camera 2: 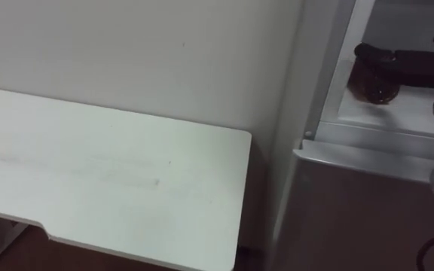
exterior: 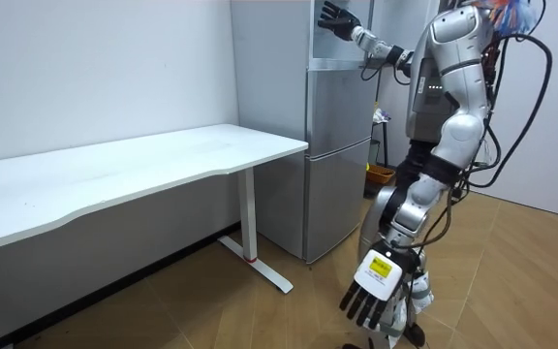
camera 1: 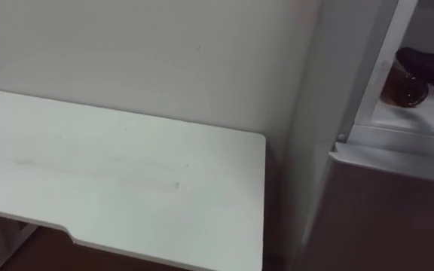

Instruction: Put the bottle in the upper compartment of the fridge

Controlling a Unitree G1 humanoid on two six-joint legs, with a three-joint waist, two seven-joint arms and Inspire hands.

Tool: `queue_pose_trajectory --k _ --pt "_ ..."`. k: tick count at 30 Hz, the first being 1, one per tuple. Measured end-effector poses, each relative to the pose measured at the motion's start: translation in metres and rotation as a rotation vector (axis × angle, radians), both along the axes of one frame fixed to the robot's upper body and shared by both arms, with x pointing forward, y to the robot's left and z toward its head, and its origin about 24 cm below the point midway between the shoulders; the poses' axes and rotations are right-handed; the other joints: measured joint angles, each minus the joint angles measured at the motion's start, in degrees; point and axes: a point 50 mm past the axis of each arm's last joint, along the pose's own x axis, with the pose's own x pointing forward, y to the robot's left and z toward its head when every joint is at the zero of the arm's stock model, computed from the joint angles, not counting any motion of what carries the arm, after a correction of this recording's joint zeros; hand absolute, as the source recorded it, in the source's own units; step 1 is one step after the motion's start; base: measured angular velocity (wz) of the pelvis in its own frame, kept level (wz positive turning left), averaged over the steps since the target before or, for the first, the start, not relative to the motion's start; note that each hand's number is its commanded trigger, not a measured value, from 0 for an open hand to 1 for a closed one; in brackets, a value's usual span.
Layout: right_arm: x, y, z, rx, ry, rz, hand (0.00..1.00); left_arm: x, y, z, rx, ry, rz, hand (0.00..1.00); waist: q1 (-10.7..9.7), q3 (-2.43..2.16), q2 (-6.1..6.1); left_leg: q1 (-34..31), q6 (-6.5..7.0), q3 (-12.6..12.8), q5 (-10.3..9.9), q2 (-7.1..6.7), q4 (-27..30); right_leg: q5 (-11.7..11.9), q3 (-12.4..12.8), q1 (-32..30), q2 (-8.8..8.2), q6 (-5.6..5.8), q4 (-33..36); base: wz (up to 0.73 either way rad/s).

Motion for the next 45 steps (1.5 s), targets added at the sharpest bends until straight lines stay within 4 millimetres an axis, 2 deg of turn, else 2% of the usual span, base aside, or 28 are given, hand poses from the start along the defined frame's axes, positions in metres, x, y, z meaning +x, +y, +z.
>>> queue_pose_trajectory --k 3,6,9,12,19,22,24,29,31,34,36,39,42,45 --pt "0.001 0.003 -0.007 0.011 0.016 0.026 0.0 0.001 0.0 0.0 0.004 -0.003 0.0 0.0 -0.88 -0.18 0.18 0.02 0.06 0.09 -0.06 -0.05 0.01 0.0 0.0 0.01 -0.09 0.01 0.03 -0.02" --pt "-0.007 0.005 -0.009 0.031 -0.009 0.041 0.0 0.006 0.0 0.0 0.005 -0.016 -0.002 0.0 -0.94 -0.34 0.64 0.15 0.11 0.39 -0.11 -0.04 0.0 0.0 0.19 -0.03 -0.1 0.02 0.1 -0.03" --pt "-0.012 0.005 -0.011 0.024 -0.013 0.049 0.0 0.013 0.0 0.0 0.003 -0.031 -0.009 0.0 -1.14 -0.29 0.8 0.59 0.09 0.68 -0.12 0.05 -0.09 0.01 0.57 0.13 -0.01 0.01 0.12 -0.07" --pt "-0.018 0.016 -0.013 -0.011 -0.036 0.072 0.0 0.013 -0.002 -0.001 -0.001 -0.035 -0.008 0.0 -1.19 -0.22 0.99 1.3 -0.06 1.81 -0.33 0.36 -0.34 0.02 1.75 0.2 0.26 -0.02 0.13 -0.17" --pt "-0.032 0.031 -0.005 -0.022 -0.124 0.118 0.0 0.016 -0.003 -0.002 0.014 -0.044 -0.005 0.0 -1.99 -0.04 1.32 1.55 -0.2 2.29 -0.5 0.63 -0.42 0.08 2.71 0.0 0.55 -0.12 0.05 -0.07" --pt "-0.044 0.039 -0.003 -0.031 -0.18 0.148 0.0 0.015 -0.003 -0.003 0.014 -0.035 -0.002 0.0 -2.01 -0.14 1.66 1.95 -0.24 2.86 -0.51 0.71 -0.83 0.08 3.18 -0.01 0.66 -0.12 0.03 -0.09" --pt "-0.051 0.047 -0.004 -0.049 -0.206 0.161 0.0 0.012 -0.004 -0.004 0.017 -0.015 -0.018 0.0 -2.1 -0.39 2.04 2.36 -0.24 3.45 -0.51 0.72 -1.15 0.08 3.5 -0.04 0.67 -0.12 0.06 -0.15" --pt "-0.057 0.053 -0.013 -0.014 -0.233 0.189 0.0 0.021 -0.007 -0.004 0.012 -0.049 -0.034 0.0 -2.37 -0.22 2.59 2.56 -0.27 4.03 -0.65 0.81 -1.19 0.09 4.38 -0.15 0.74 -0.12 0.07 -0.06" --pt "-0.059 0.056 -0.016 0.0 -0.235 0.212 0.0 0.021 -0.009 -0.005 0.008 -0.05 -0.041 0.0 -2.35 -0.34 2.97 2.69 -0.26 4.43 -0.74 0.86 -1.19 0.09 4.63 -0.25 0.76 -0.12 0.03 -0.09" --pt "-0.067 0.061 -0.025 0.038 -0.229 0.278 0.0 0.02 -0.014 -0.007 -0.005 -0.049 -0.038 0.0 -2.26 -0.56 3.84 3.2 -0.26 4.95 -1.04 0.9 -1.22 0.12 4.81 0.15 0.76 -0.06 -0.04 -0.08" --pt "-0.069 0.064 -0.042 0.117 -0.185 0.33 0.0 0.017 -0.018 -0.009 -0.014 -0.034 -0.048 0.0 -2.23 -0.52 4.37 3.7 -0.29 5.27 -1.22 0.93 -1.23 0.11 4.92 0.62 0.76 -0.04 -0.06 -0.07" --pt "-0.071 0.066 -0.058 0.225 -0.147 0.39 0.0 0.017 -0.025 -0.011 -0.031 -0.043 -0.047 0.0 -2.38 -0.67 4.88 3.15 -0.22 5.34 -1.27 0.89 -1.19 0.11 4.96 -0.17 0.66 0.0 0.1 0.0" --pt "-0.075 0.067 -0.074 0.343 -0.118 0.47 0.0 0.016 -0.029 -0.013 -0.043 -0.045 -0.041 0.0 -2.4 -0.66 5.44 3.23 -0.18 5.39 -1.31 0.88 -1.18 0.12 5.06 -0.13 0.65 0.02 0.03 0.0" --pt "-0.082 0.069 -0.093 0.441 -0.083 0.526 0.0 0.018 -0.036 -0.015 -0.055 -0.044 -0.055 0.0 -2.16 -0.42 5.82 3.2 -0.2 5.59 -1.35 0.9 -1.18 0.12 5.73 -0.22 0.74 0.02 0.0 -0.03"
